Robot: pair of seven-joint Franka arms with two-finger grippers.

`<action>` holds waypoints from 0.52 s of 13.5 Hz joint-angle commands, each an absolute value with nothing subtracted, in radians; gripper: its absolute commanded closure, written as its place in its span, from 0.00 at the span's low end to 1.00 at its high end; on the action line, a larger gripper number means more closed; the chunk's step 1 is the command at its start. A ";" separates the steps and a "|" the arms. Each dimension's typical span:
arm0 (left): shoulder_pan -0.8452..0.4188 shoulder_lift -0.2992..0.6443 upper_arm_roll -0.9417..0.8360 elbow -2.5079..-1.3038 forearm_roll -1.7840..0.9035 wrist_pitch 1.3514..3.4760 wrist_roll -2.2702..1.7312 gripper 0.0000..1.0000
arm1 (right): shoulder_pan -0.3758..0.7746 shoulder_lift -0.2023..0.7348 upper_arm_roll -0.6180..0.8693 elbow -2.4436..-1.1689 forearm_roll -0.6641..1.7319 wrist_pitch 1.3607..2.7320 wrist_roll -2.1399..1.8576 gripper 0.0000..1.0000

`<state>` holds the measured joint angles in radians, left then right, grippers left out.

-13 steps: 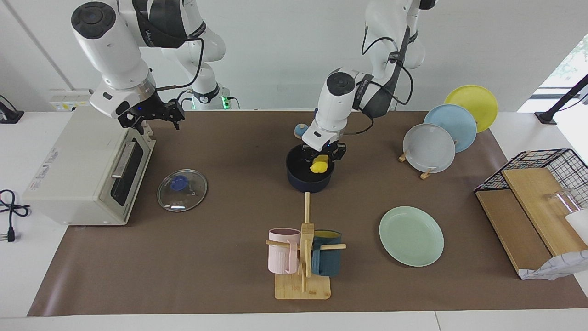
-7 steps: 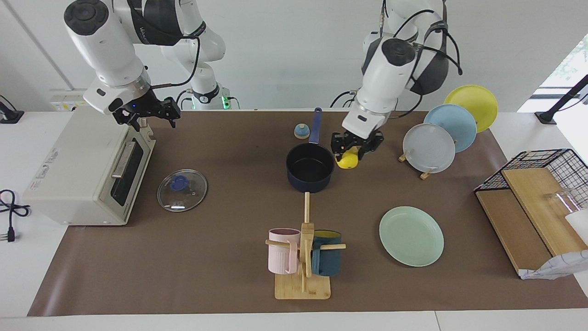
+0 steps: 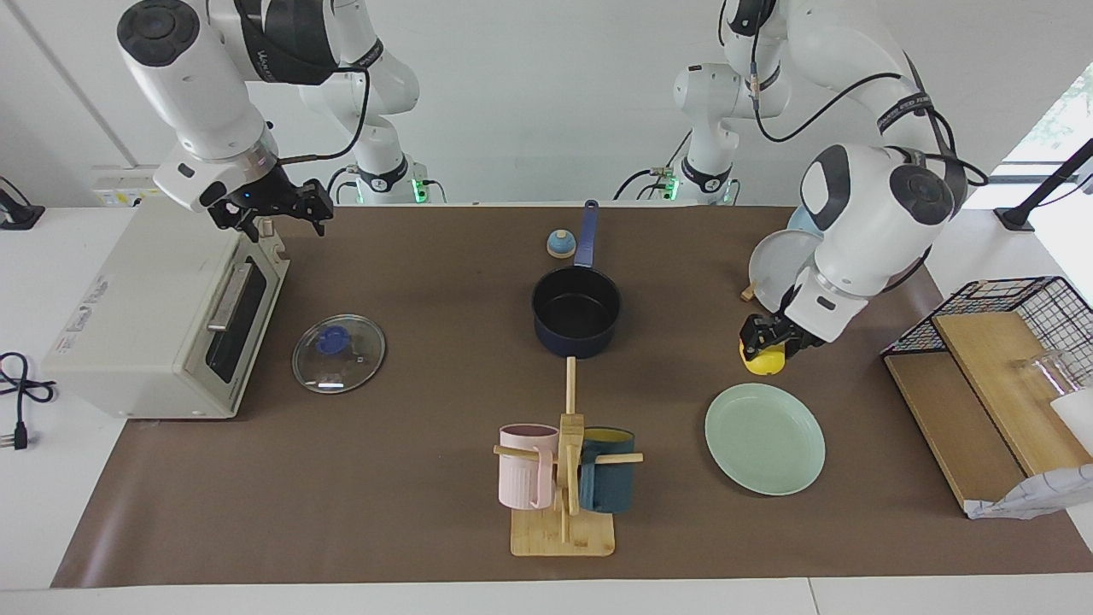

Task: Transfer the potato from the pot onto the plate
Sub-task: 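Lift the potato and carry it to the green plate with the left gripper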

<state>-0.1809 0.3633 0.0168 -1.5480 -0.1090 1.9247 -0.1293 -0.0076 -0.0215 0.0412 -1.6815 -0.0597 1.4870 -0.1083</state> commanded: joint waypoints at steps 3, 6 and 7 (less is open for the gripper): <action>-0.150 0.518 0.009 -1.509 -0.054 2.092 -0.115 1.00 | -0.018 -0.037 0.044 -1.690 -0.044 1.494 -0.095 0.00; -0.152 0.554 0.009 -1.529 -0.026 2.143 -0.115 1.00 | -0.018 -0.025 0.037 -1.681 -0.029 1.511 -0.086 0.00; -0.150 0.554 0.009 -1.537 -0.025 2.148 -0.115 1.00 | -0.012 -0.023 0.029 -1.681 -0.031 1.508 -0.086 0.00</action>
